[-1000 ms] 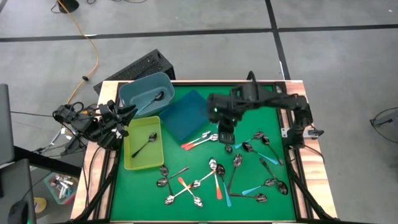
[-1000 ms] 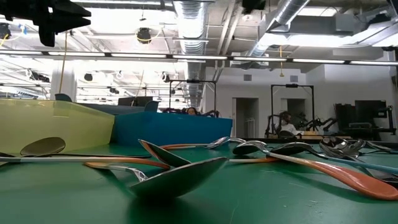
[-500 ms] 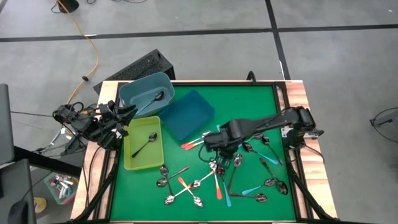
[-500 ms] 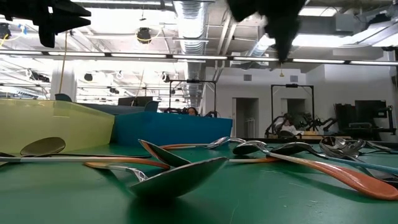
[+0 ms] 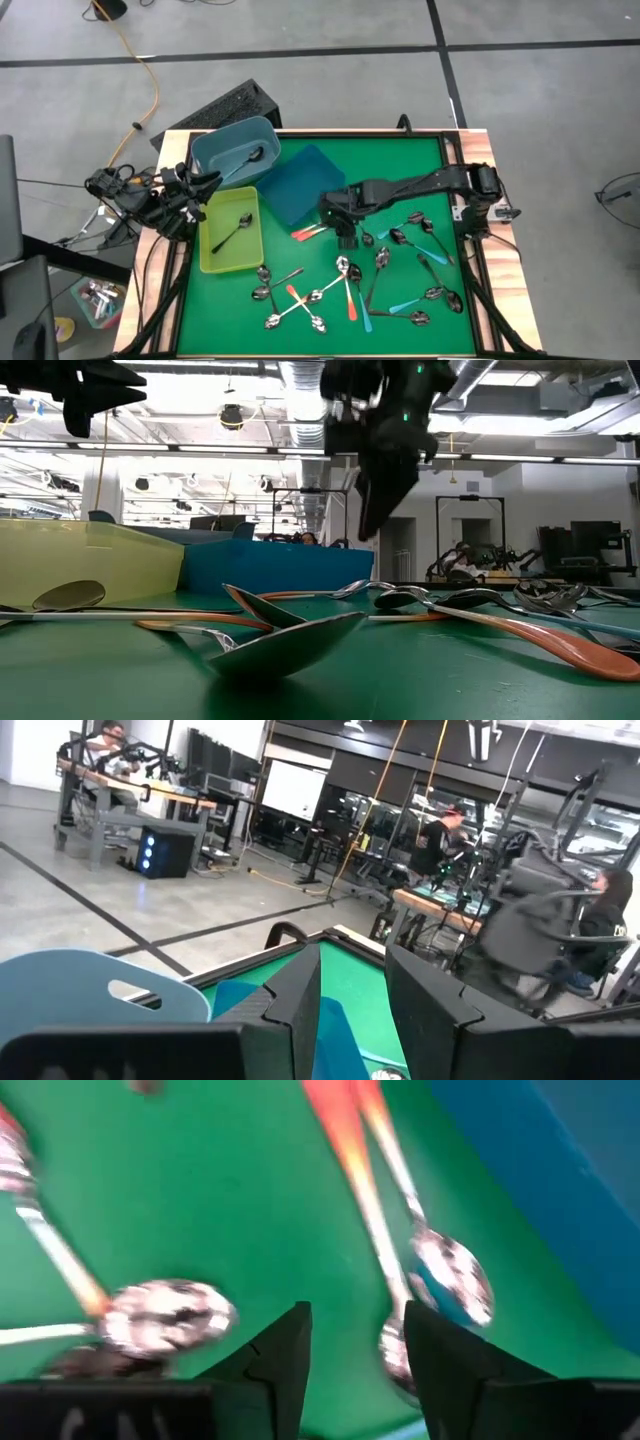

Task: Sort silverware by color (type)
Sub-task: Put the orange spoon into the blue bin

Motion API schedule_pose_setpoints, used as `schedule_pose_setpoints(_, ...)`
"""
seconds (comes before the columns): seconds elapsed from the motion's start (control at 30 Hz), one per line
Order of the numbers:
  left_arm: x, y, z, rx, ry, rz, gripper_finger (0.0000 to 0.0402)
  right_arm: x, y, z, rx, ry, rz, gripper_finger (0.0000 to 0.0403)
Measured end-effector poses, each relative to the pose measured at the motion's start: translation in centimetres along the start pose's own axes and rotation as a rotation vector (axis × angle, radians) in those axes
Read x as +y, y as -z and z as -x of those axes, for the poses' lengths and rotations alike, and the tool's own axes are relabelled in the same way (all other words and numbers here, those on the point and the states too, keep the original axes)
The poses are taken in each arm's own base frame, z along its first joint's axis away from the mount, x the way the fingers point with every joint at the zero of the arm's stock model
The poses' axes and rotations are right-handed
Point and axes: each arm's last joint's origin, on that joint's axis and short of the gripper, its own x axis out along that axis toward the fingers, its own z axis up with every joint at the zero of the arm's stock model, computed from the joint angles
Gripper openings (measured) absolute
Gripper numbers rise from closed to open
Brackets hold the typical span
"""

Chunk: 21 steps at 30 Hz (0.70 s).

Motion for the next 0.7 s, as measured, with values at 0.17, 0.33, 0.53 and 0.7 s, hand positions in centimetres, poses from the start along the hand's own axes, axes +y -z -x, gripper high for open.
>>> schedule_pose_setpoints(0.17,0.0,0.2,0.0,0.009,-0.001,-0.012,0.0101,-2.1,1.3,-1.1,0.039,0.009,-0.037,0.0211)
schedule_pose_setpoints(0.33,0.1,0.3,0.0,0.019,-0.003,-0.001,0.0101,-3.1,1.8,-1.6,0.041,0.013,-0.026,0.0255)
schedule_pose_setpoints(0.53,0.1,0.3,0.0,0.018,-0.004,0.001,0.0101,-3.4,1.7,-2.1,-0.015,0.016,-0.007,0.0266)
schedule_pose_setpoints(0.7,0.1,0.3,0.0,0.019,-0.004,0.010,0.0101,-3.4,2.7,-3.0,0.009,0.004,-0.018,0.0266)
